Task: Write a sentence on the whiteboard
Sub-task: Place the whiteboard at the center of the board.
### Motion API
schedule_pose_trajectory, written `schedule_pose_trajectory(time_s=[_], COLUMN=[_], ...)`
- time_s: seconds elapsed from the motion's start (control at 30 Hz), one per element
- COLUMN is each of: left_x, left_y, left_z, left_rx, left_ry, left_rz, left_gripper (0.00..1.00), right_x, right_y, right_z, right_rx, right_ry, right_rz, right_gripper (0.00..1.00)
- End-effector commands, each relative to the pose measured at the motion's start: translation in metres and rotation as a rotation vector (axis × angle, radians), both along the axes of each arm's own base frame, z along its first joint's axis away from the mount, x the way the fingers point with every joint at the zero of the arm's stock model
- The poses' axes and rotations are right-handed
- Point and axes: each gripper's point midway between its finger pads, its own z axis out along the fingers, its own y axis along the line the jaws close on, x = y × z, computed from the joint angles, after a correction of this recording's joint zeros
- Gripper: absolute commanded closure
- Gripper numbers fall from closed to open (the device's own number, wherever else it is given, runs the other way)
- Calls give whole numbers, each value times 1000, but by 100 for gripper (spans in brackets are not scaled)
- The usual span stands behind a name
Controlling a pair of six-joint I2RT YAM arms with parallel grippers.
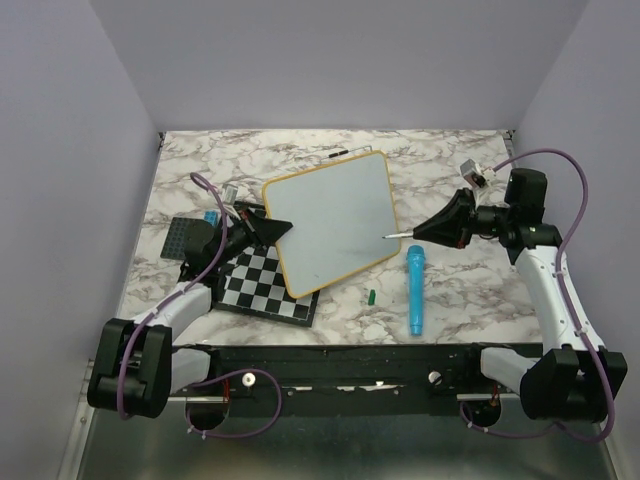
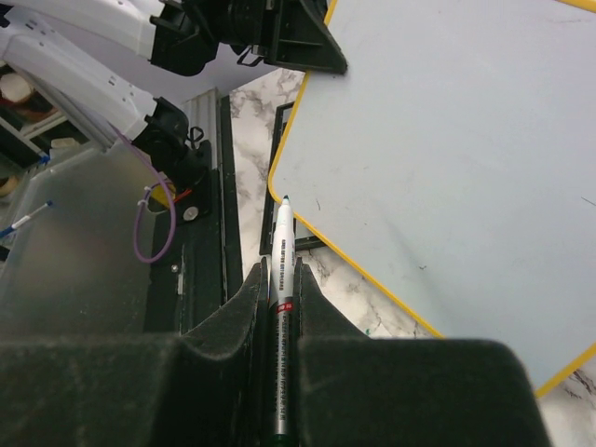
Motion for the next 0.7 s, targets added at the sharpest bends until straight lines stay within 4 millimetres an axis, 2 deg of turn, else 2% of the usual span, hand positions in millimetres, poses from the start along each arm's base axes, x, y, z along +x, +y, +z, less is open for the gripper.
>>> schedule_pose_trajectory(time_s=[0.0, 0.23, 0.67], left_x=[1, -1, -11], left_y=[3, 4, 0], left_z=[27, 30, 36], left_rx=[0, -45, -24], left_ry=[-139, -128, -139], left_rz=[31, 53, 52], left_gripper=[100, 100, 100], right_x=[-9, -10, -7], right_y=[7, 10, 10], right_z=[-1, -4, -7], right_rx=[9, -7, -29], right_ry=[-14, -28, -62], right_rz=[51, 51, 37], right_gripper=[99, 99, 99])
